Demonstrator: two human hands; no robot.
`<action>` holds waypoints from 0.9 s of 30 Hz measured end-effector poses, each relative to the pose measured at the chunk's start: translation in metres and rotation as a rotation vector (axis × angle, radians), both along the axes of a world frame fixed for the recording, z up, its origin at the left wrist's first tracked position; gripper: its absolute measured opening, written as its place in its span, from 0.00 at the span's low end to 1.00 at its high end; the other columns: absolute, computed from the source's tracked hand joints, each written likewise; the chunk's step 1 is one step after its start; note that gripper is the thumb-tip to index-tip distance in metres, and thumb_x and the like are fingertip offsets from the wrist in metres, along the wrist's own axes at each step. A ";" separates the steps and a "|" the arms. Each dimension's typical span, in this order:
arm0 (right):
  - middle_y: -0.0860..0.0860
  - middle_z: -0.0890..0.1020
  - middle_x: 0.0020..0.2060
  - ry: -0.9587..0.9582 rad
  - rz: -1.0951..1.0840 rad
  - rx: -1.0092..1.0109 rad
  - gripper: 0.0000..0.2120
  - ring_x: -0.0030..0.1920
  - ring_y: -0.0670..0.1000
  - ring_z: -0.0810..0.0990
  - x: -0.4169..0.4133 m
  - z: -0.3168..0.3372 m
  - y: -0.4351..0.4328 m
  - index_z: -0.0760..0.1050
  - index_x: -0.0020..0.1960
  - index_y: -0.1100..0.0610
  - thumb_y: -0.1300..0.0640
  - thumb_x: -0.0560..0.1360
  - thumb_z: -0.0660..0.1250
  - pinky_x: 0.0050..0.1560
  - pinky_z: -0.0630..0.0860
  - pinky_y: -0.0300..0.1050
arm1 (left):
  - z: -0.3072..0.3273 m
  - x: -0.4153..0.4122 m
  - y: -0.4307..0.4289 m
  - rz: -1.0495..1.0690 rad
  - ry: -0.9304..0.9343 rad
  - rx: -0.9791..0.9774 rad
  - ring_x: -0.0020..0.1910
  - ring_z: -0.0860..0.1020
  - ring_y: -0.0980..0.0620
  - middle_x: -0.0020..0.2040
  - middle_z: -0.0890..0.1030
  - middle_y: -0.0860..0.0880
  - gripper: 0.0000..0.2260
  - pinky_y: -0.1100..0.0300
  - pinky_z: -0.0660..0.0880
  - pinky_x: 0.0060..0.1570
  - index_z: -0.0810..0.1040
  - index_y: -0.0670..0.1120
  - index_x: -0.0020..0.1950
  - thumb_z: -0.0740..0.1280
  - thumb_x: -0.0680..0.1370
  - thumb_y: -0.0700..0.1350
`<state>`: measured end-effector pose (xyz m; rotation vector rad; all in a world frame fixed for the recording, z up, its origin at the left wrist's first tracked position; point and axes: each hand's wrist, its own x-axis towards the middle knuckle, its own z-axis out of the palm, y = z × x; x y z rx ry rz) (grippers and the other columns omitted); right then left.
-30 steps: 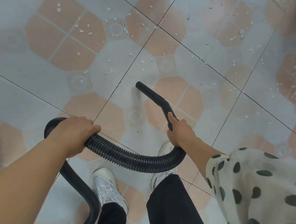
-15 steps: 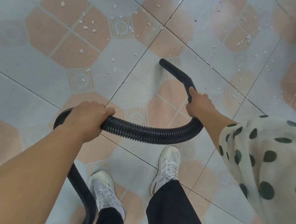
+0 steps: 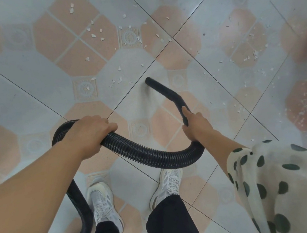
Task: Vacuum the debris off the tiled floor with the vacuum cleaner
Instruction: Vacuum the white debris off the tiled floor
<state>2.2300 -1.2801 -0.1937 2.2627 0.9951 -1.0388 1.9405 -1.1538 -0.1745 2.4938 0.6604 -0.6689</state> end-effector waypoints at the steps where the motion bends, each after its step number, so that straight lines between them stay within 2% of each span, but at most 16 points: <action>1: 0.60 0.68 0.62 0.024 0.024 -0.002 0.32 0.52 0.62 0.77 -0.008 0.001 0.000 0.46 0.80 0.43 0.53 0.82 0.58 0.50 0.76 0.52 | 0.001 -0.007 0.001 0.000 0.011 -0.005 0.45 0.72 0.52 0.41 0.68 0.55 0.13 0.55 0.72 0.44 0.69 0.54 0.52 0.63 0.73 0.39; 6: 0.60 0.69 0.62 0.074 0.078 0.004 0.31 0.49 0.60 0.77 -0.039 -0.001 0.003 0.46 0.80 0.44 0.53 0.82 0.58 0.47 0.74 0.49 | 0.006 -0.034 0.003 0.003 0.055 0.005 0.45 0.71 0.53 0.41 0.68 0.56 0.12 0.57 0.70 0.43 0.70 0.55 0.52 0.62 0.74 0.39; 12: 0.60 0.71 0.58 0.012 0.010 0.046 0.30 0.41 0.58 0.74 -0.039 0.001 0.017 0.49 0.79 0.44 0.55 0.82 0.59 0.43 0.74 0.49 | 0.011 -0.040 0.010 0.042 0.043 0.032 0.48 0.72 0.52 0.42 0.68 0.56 0.13 0.59 0.64 0.40 0.69 0.55 0.54 0.62 0.75 0.39; 18: 0.61 0.72 0.60 -0.083 -0.037 0.055 0.31 0.45 0.59 0.75 -0.018 0.000 0.050 0.50 0.79 0.44 0.56 0.81 0.59 0.46 0.75 0.51 | 0.020 -0.034 0.026 0.104 0.010 0.047 0.44 0.69 0.53 0.42 0.68 0.55 0.11 0.61 0.60 0.36 0.67 0.54 0.51 0.63 0.75 0.39; 21: 0.61 0.71 0.59 -0.088 -0.009 0.064 0.29 0.44 0.59 0.74 -0.019 -0.008 0.069 0.52 0.78 0.46 0.57 0.81 0.60 0.46 0.74 0.51 | 0.018 -0.035 0.032 0.149 0.018 0.044 0.44 0.70 0.52 0.41 0.68 0.55 0.12 0.60 0.61 0.37 0.65 0.54 0.48 0.63 0.74 0.38; 24: 0.62 0.69 0.60 -0.086 0.004 0.040 0.30 0.44 0.59 0.73 -0.025 -0.013 0.072 0.50 0.78 0.46 0.58 0.81 0.59 0.45 0.73 0.51 | 0.016 -0.039 0.034 0.176 0.025 0.038 0.43 0.70 0.52 0.41 0.69 0.55 0.12 0.59 0.63 0.37 0.66 0.54 0.48 0.63 0.74 0.38; 27: 0.61 0.69 0.61 -0.043 0.043 0.010 0.31 0.49 0.62 0.76 -0.033 -0.010 0.064 0.48 0.79 0.45 0.56 0.81 0.59 0.50 0.76 0.53 | 0.022 -0.041 0.033 0.178 0.039 0.019 0.44 0.70 0.52 0.41 0.69 0.55 0.12 0.59 0.63 0.37 0.65 0.55 0.48 0.63 0.74 0.38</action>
